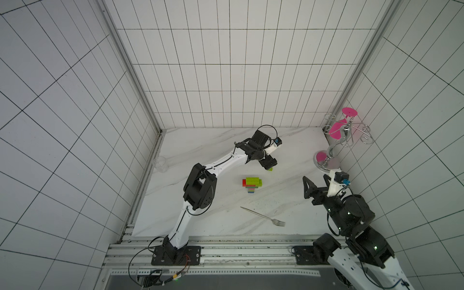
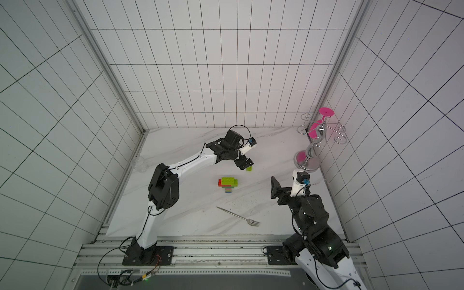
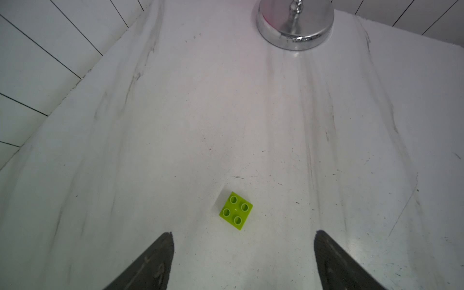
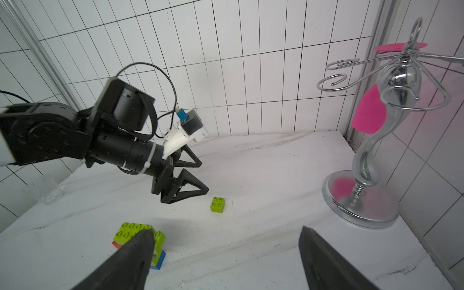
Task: Assemble a spoon with lego
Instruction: Pick up the lego brick from the center of the board.
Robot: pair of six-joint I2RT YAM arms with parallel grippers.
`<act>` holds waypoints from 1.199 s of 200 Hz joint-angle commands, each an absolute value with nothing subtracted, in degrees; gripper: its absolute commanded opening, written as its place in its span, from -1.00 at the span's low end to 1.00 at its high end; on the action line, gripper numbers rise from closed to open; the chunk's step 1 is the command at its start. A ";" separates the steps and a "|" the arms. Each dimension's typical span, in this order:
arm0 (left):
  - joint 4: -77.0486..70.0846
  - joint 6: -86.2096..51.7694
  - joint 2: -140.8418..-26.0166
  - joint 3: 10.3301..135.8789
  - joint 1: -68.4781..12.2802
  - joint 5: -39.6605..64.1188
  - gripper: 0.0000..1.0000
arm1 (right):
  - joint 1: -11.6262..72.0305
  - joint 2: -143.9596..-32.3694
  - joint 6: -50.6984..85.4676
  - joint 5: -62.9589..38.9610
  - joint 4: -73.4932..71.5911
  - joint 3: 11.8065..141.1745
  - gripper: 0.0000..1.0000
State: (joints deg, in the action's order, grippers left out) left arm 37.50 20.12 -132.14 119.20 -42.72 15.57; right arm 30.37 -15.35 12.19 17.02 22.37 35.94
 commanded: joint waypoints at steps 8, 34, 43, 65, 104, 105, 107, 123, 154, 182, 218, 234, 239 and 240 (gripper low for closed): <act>52.21 28.35 -142.93 135.39 -42.97 14.52 0.73 | 30.23 -13.48 14.63 14.07 18.92 34.71 0.87; 57.14 30.57 -150.91 145.56 -43.02 13.21 0.73 | 30.23 -12.33 15.36 11.90 18.86 34.22 0.87; 57.00 31.63 -151.41 145.50 -42.98 13.08 0.72 | 30.17 -11.98 15.55 11.41 18.57 33.91 0.87; 56.96 33.78 -152.35 145.27 -43.11 13.61 0.73 | 30.22 -11.60 15.73 10.19 18.46 34.08 0.87; 55.34 34.88 -154.34 145.27 -44.00 15.04 0.53 | 30.23 -11.09 15.80 9.15 18.61 34.02 0.87; 55.22 34.89 -154.38 145.27 -44.02 15.03 0.52 | 30.23 -11.08 15.77 9.15 18.62 34.02 0.87; 55.20 34.96 -154.46 145.28 -44.07 14.96 0.51 | 30.21 -11.08 15.74 9.10 18.61 33.99 0.87; 54.08 35.58 -155.41 145.30 -44.71 13.88 0.34 | 30.18 -11.01 15.56 8.99 18.72 33.97 0.87; 53.06 36.77 -156.19 145.42 -45.17 13.80 0.15 | 30.17 -11.09 15.30 8.64 18.87 33.93 0.87; 54.05 38.01 -156.15 145.23 -45.09 13.89 -0.13 | 30.23 -11.34 15.20 8.69 18.90 33.86 0.87; 53.20 37.59 -155.22 145.02 -45.09 13.10 -0.34 | 30.24 -11.43 15.12 8.80 18.92 33.67 0.86; 52.76 36.95 -153.77 145.03 -45.17 12.63 -0.39 | 30.23 -11.68 15.20 8.83 18.74 33.42 0.86; 52.74 36.75 -152.96 145.02 -45.18 12.53 -0.40 | 30.19 -11.83 15.25 8.85 18.66 33.32 0.87; 52.73 36.75 -152.86 145.02 -45.18 12.55 -0.41 | 30.17 -11.85 15.27 8.86 18.64 33.32 0.86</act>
State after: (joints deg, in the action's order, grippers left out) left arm 53.84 37.12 -154.50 144.07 -45.25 13.39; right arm 30.37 -11.77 15.20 9.04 20.25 34.87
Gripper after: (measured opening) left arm 0.328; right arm 0.933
